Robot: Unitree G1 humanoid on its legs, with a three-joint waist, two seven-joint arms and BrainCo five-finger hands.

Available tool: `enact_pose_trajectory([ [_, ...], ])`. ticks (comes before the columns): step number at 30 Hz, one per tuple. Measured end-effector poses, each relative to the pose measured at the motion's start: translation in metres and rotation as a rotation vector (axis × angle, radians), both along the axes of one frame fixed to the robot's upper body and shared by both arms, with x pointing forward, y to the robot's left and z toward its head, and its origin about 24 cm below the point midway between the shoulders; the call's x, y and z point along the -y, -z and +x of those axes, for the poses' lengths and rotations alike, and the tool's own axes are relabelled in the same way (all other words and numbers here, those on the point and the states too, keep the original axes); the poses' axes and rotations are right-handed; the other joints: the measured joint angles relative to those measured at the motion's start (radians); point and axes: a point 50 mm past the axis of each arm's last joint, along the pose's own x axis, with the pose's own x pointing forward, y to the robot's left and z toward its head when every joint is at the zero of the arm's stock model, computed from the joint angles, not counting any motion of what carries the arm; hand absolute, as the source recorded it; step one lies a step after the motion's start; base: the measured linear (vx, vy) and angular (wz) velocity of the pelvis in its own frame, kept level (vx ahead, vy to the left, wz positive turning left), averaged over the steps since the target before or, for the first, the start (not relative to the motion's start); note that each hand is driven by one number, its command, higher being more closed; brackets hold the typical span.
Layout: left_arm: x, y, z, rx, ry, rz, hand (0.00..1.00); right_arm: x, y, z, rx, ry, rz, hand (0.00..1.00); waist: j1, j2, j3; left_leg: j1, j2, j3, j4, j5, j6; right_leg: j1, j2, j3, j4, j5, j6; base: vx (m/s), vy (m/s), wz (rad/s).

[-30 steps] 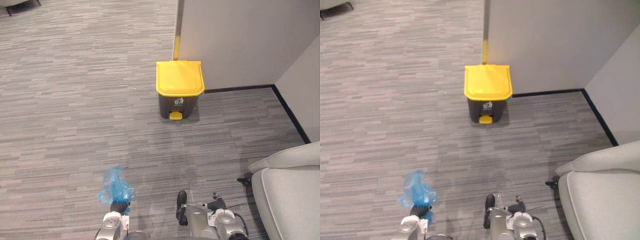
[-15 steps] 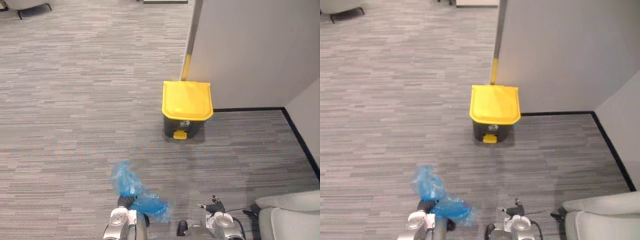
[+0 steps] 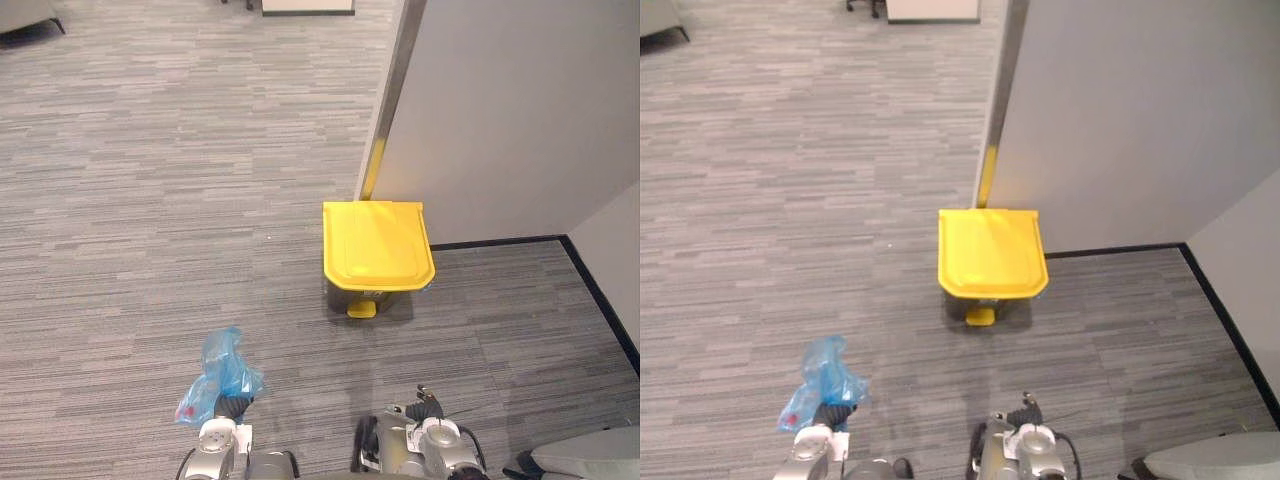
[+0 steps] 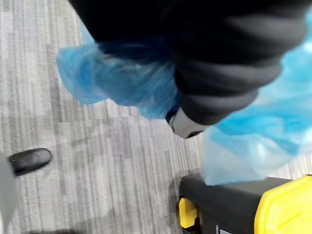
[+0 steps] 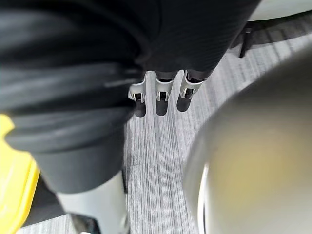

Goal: Gather rubbish on tea table into small bin, then transfer packed bag to large trash can.

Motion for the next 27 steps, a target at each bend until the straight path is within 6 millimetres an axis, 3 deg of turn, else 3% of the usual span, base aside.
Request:
enact_pose_trajectory([
  [1, 0.005, 0.003, -0.002, -0.018, -0.003, -0.013, 1.00, 0.006, 0.000, 0.000, -0.007, 0.001, -0.016, 0.00, 0.003, 0.026, -0.003, 0.010, 0.026, -0.015, 0.000, -0.003, -0.006, 0.004, 0.017, -0.003, 0.021, -0.003, 0.008, 0.31, -0.132, 0.16],
  [4, 0.013, 0.005, -0.001, -0.022, 0.001, -0.037, 1.00, 0.010, 0.000, -0.003, -0.012, 0.018, -0.020, 0.00, -0.001, 0.047, -0.008, -0.029, 0.078, -0.049, 0.108, -0.001, -0.009, 0.035, 0.055, -0.031, 0.001, -0.059, -0.010, 0.34, -0.193, 0.02],
  [6, 0.019, 0.004, 0.002, -0.012, 0.000, -0.056, 1.00, 0.012, 0.003, -0.010, -0.025, 0.038, -0.019, 0.00, -0.001, 0.047, -0.007, -0.090, 0.116, -0.063, 0.279, 0.005, -0.020, 0.093, 0.073, -0.045, -0.044, -0.066, -0.019, 0.28, -0.138, 0.24],
  [7, 0.025, 0.005, 0.001, -0.013, -0.008, -0.077, 1.00, 0.010, 0.003, -0.012, -0.023, 0.037, -0.013, 0.00, 0.003, 0.045, -0.005, -0.146, 0.155, -0.060, 0.452, 0.017, -0.055, 0.162, 0.084, -0.051, -0.084, -0.074, -0.032, 0.36, -0.117, 0.12],
  [9, 0.037, 0.006, 0.000, -0.009, -0.004, -0.117, 1.00, 0.010, 0.005, -0.017, -0.033, 0.044, -0.011, 0.00, 0.017, 0.044, -0.006, -0.213, 0.196, -0.020, 0.574, -0.032, -0.037, 0.243, 0.087, -0.050, -0.127, -0.090, -0.043, 0.30, 0.003, -0.10],
  [10, 0.042, 0.004, 0.002, 0.003, 0.000, -0.134, 1.00, 0.011, 0.002, -0.013, -0.015, 0.053, -0.010, 0.00, 0.022, 0.042, -0.007, -0.258, 0.196, 0.004, 0.533, -0.048, -0.026, 0.264, 0.081, -0.042, -0.144, -0.091, -0.040, 0.25, 0.063, -0.22],
  [13, 0.044, 0.003, 0.006, 0.015, 0.006, -0.140, 1.00, 0.015, -0.001, -0.008, 0.012, 0.075, -0.011, 0.00, 0.033, 0.041, -0.007, -0.308, 0.158, 0.003, 0.293, -0.013, -0.013, 0.264, 0.062, -0.019, -0.154, -0.088, -0.007, 0.17, 0.135, -0.21],
  [14, 0.045, 0.003, 0.005, 0.011, 0.009, -0.142, 1.00, 0.019, 0.000, -0.013, 0.000, 0.092, -0.019, 0.00, 0.034, 0.064, -0.019, -0.308, 0.128, -0.036, 0.107, 0.170, -0.029, 0.266, 0.065, -0.004, -0.153, -0.095, 0.030, 0.17, 0.187, -0.27],
  [18, 0.032, 0.005, -0.001, -0.012, 0.015, -0.102, 1.00, 0.007, 0.009, -0.027, -0.055, 0.096, 0.017, 0.00, 0.042, 0.017, -0.041, -0.218, 0.045, -0.002, -0.008, 0.186, -0.003, 0.302, 0.001, 0.040, -0.207, -0.090, 0.088, 0.17, 0.163, -0.10],
  [21, 0.023, 0.007, -0.004, -0.030, 0.023, -0.076, 1.00, 0.003, 0.009, -0.026, -0.061, 0.077, 0.022, 0.00, 0.041, 0.013, -0.047, -0.180, 0.010, 0.018, -0.069, 0.195, 0.012, 0.311, -0.021, 0.062, -0.233, -0.084, 0.105, 0.11, 0.128, -0.19],
  [27, 0.008, 0.006, -0.007, -0.043, 0.032, -0.023, 1.00, 0.004, 0.008, -0.023, -0.057, 0.066, 0.015, 0.00, 0.039, 0.012, -0.051, -0.166, -0.001, 0.020, -0.093, 0.196, 0.014, 0.320, -0.019, 0.068, -0.256, -0.081, 0.109, 0.06, 0.025, -0.05],
])
